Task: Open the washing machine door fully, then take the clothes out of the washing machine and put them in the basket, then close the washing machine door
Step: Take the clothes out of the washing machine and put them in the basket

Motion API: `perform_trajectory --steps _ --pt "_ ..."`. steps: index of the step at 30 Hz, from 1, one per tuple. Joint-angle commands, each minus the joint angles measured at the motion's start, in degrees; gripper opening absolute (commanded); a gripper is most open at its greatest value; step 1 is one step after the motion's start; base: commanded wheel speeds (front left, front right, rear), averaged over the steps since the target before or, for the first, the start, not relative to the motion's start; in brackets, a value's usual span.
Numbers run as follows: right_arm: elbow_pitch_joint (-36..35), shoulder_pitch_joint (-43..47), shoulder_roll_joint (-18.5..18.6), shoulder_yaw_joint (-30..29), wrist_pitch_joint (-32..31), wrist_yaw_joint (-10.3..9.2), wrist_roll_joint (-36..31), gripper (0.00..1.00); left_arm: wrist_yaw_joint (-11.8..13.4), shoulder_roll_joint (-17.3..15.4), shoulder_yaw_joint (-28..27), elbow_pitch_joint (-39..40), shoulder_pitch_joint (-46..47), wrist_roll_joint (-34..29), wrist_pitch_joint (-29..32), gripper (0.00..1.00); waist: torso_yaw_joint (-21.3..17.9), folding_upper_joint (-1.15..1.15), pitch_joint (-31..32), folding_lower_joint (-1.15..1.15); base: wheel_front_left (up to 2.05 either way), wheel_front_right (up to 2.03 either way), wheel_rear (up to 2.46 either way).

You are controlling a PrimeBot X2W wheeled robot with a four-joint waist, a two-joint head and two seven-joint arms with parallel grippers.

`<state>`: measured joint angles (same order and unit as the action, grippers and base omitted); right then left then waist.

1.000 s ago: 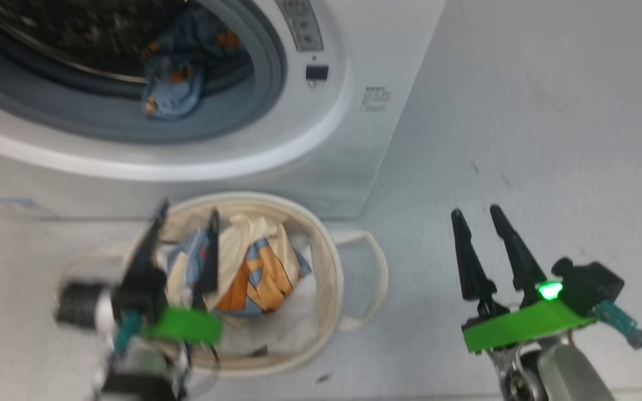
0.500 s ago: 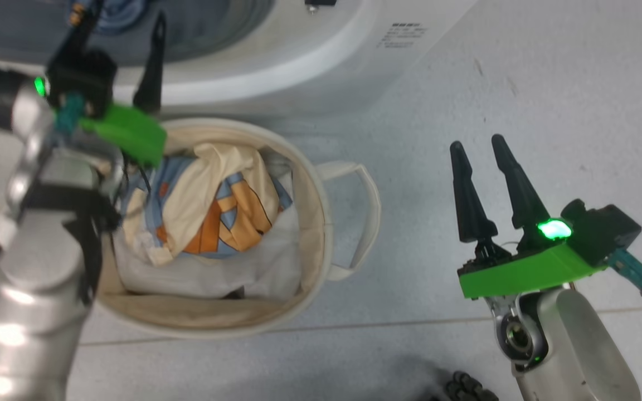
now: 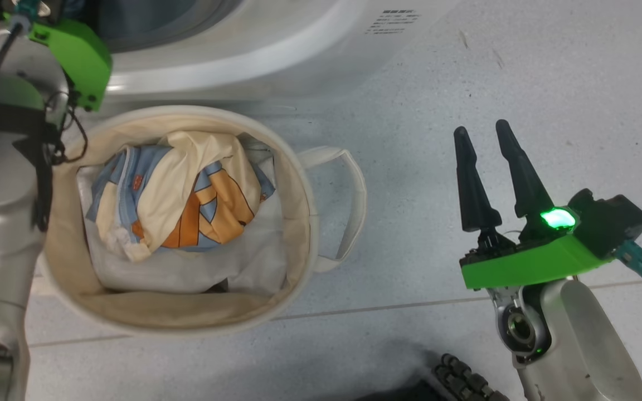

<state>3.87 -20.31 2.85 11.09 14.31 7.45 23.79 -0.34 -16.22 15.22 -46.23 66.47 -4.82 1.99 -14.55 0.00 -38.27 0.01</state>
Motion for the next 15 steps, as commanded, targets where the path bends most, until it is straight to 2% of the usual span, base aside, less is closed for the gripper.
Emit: perform_trajectory --steps 1,3,8,9,10,15 --pt "-1.9 0.4 0.0 1.2 0.7 0.03 -0.2 1.0 1.2 -2.7 -1.2 0.1 2.3 -0.8 0.1 1.0 -0.1 0.0 -0.2 -0.01 0.0 0.0 0.0" --pt "-2.0 0.3 0.0 1.2 0.7 0.03 -0.3 1.0 1.7 -2.4 -1.0 -1.9 3.4 -0.9 0.1 1.0 0.0 0.0 -0.5 -0.01 0.0 0.0 0.0" --pt "-2.3 -0.3 0.0 1.3 0.7 0.03 -0.4 1.0 0.6 -1.2 -0.1 -6.2 5.8 -0.3 -0.4 1.0 0.2 0.0 -1.2 -0.01 0.0 0.0 0.0" --pt "-2.4 -0.4 0.0 1.2 0.7 0.03 -0.4 1.0 0.5 -1.0 0.1 -6.8 6.3 -0.2 -0.6 0.08 0.2 0.0 -1.3 -0.01 0.0 0.0 0.0" --pt "-2.4 -0.5 0.0 1.1 0.7 0.03 -0.3 1.0 0.4 -0.8 0.2 -7.4 6.6 -0.1 -0.9 0.0 0.3 0.0 -1.4 -0.01 0.0 0.0 0.0" --pt "-2.4 -0.8 0.0 1.0 0.7 0.03 -0.7 1.0 1.0 0.0 0.7 -9.4 7.6 0.3 -3.8 0.0 1.0 0.0 -1.1 -0.01 0.0 0.0 0.0"
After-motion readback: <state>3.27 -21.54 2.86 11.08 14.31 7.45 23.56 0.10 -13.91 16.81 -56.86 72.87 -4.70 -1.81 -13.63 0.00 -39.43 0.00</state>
